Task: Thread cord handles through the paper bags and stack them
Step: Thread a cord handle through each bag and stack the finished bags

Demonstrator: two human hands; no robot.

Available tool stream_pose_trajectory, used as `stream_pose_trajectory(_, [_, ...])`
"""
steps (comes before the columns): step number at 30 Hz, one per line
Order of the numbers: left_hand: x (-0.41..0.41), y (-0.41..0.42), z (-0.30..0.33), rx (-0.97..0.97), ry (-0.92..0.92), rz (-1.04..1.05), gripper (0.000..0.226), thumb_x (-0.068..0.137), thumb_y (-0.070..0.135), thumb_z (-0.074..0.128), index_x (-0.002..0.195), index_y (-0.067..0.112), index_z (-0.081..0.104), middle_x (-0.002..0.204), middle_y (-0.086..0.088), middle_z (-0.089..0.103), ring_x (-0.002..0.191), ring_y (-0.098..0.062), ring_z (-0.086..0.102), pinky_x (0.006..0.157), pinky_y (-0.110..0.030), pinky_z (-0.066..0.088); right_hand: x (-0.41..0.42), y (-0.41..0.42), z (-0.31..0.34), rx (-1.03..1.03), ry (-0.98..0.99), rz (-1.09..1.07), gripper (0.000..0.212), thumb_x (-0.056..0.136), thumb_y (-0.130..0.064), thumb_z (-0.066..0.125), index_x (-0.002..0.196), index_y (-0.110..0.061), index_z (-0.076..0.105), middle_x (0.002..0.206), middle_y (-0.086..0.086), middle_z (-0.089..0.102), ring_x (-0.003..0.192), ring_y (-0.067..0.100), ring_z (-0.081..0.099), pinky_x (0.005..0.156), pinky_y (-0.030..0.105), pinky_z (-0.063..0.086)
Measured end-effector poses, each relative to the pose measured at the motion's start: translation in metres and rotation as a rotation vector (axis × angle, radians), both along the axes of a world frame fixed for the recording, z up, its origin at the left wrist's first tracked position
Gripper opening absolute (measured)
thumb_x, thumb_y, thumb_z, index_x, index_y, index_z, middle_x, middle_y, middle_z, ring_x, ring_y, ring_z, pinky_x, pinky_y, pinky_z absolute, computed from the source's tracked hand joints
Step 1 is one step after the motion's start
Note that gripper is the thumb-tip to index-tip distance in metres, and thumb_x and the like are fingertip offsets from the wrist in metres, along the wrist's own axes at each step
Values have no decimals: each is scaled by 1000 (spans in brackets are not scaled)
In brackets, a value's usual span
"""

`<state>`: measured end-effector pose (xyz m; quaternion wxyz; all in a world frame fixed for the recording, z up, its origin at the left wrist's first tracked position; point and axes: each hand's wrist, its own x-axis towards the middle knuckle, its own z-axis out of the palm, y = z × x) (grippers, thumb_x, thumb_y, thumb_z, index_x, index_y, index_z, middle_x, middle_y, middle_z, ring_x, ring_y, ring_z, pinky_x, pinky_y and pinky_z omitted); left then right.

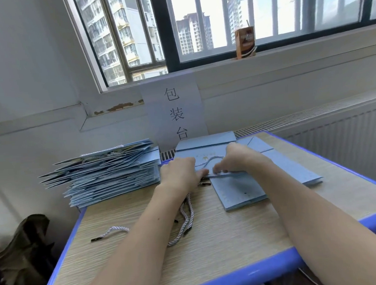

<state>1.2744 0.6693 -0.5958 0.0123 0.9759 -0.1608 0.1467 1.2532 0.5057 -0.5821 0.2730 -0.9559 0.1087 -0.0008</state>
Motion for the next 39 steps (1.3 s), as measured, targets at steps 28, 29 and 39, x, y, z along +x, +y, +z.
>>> stream_pose_trajectory(28, [15, 4, -8, -316, 51, -412, 11, 92, 31, 67, 92, 28, 78, 88, 9, 73, 85, -13, 63, 81, -40, 54, 5, -28, 0, 227, -220, 166, 10, 92, -13, 71, 83, -14, 70, 78, 6, 72, 60, 12, 62, 56, 22, 49])
stream_pose_trajectory(29, [15, 4, -9, -316, 48, -414, 11, 92, 31, 67, 92, 28, 78, 88, 9, 73, 85, -13, 63, 81, -40, 54, 4, -28, 1, 174, -211, 190, 7, 92, -17, 71, 85, -16, 71, 80, 3, 71, 63, 11, 61, 58, 21, 47])
stream_pose_trajectory(39, [9, 4, -5, -282, -5, -425, 16, 95, 26, 61, 94, 24, 78, 88, 6, 73, 83, -16, 62, 80, -40, 53, 0, -23, 3, 60, -206, 283, 6, 90, -13, 72, 88, -18, 74, 71, -6, 61, 64, 8, 54, 58, 18, 42])
